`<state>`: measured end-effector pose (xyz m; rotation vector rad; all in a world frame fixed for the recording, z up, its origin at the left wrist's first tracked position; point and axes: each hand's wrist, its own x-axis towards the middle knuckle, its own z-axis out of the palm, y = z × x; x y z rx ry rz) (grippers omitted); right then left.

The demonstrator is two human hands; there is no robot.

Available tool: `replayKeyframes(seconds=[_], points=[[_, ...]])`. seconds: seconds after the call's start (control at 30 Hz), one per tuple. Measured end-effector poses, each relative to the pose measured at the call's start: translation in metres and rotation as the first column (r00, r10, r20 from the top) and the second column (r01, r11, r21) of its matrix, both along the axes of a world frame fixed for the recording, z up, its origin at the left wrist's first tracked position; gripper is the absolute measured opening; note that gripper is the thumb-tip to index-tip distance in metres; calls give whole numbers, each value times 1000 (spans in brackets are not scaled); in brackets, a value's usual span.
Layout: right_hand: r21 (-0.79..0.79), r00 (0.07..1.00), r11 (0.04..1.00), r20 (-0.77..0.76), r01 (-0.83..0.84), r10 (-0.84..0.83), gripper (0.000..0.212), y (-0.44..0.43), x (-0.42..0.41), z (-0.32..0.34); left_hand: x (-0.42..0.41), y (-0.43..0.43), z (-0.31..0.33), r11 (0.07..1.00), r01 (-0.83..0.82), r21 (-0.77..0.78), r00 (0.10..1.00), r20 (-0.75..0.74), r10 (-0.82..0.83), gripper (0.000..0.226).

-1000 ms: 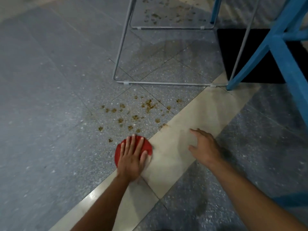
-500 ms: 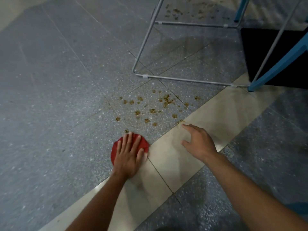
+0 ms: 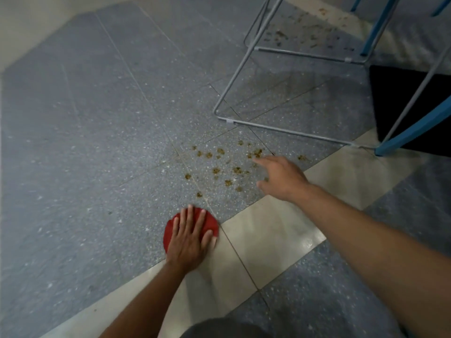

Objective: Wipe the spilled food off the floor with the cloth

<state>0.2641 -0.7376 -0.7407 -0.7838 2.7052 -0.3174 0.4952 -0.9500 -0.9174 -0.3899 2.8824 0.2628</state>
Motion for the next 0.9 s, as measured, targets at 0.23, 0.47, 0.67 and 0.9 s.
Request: replayKeyframes(seconds=[0.23, 0.47, 0.67, 0.9], points=[[123, 980, 972, -2, -199, 201, 71, -30, -35, 30, 15, 3, 7, 998, -61, 1, 966, 250, 59, 85], [99, 974, 982, 179, -161, 141, 73, -38, -33, 19, 16, -6, 26, 998, 31, 51, 924, 380, -48, 85], [90, 970, 980, 188, -176, 157, 72, -62, -38, -28, 6, -2, 5, 972, 233, -40, 965, 134, -226, 66], [89, 971, 984, 199, -153, 133, 74, -71, -42, -58, -54, -73, -3, 978, 207, -15, 978, 19, -206, 67]])
